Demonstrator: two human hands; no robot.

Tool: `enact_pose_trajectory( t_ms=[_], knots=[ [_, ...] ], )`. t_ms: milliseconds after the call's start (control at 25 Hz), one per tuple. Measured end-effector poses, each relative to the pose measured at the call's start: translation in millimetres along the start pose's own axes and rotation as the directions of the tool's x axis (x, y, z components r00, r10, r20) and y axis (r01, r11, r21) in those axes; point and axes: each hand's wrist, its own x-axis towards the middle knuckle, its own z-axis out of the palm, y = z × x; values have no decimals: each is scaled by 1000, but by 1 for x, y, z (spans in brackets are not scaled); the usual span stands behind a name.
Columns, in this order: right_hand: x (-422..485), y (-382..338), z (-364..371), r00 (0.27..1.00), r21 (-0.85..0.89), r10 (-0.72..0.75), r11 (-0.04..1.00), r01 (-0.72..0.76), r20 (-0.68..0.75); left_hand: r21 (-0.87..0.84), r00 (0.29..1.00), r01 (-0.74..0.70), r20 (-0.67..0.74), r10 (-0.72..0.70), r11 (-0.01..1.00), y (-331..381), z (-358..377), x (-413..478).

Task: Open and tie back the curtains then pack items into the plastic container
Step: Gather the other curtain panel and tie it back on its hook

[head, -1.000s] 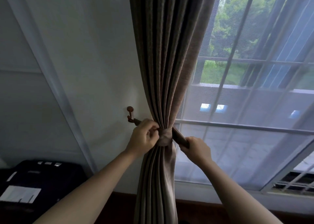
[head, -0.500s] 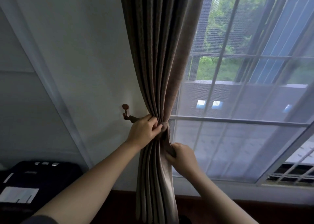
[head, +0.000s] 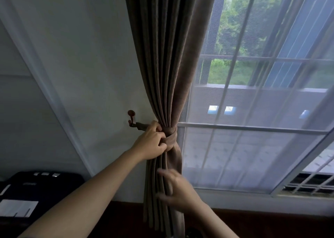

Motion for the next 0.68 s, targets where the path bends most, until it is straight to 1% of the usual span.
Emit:
enact_pose_trajectory(
  t_ms=[40, 80, 120, 160, 200, 280, 360, 480, 520, 560, 680],
  knots=[
    [6, 2, -5, 979, 112, 71, 992, -50, -193, -7, 1000, -15, 15, 15, 1000, -4, -3, 1],
    [13, 4, -9, 925, 210, 146, 975, -74, -352, -22, 999, -34, 33, 35, 999, -8, -7, 1],
    [22, 12, -9, 876, 290, 234, 950, -114, -423, -39, 997, -48, 56, 50, 998, -12, -11, 2],
    [32, 16, -8, 846, 338, 306, 927, -161, -437, -47, 995, -56, 80, 60, 997, -19, -14, 3],
    [45, 22, -3, 837, 334, 348, 918, -214, -421, -54, 992, -59, 107, 64, 997, -25, -17, 3],
    [67, 30, 12, 854, 333, 360, 912, -238, -375, -108, 984, -69, 157, 85, 992, -36, -20, 5],
    [88, 34, 24, 852, 402, 360, 894, -199, -379, -181, 976, -97, 174, 129, 979, -44, -21, 7],
    [107, 28, 27, 793, 517, 340, 855, -37, -506, -255, 966, -151, 165, 196, 955, -51, -22, 13],
    [113, 25, 27, 778, 551, 344, 834, 4, -525, -275, 961, -162, 173, 214, 948, -54, -21, 16],
    [117, 23, 27, 763, 571, 362, 821, 11, -535, -291, 955, -167, 188, 228, 942, -56, -20, 18],
    [131, 25, 33, 719, 603, 471, 792, -90, -511, -296, 940, -181, 229, 254, 938, -59, -26, 26]
  ],
)
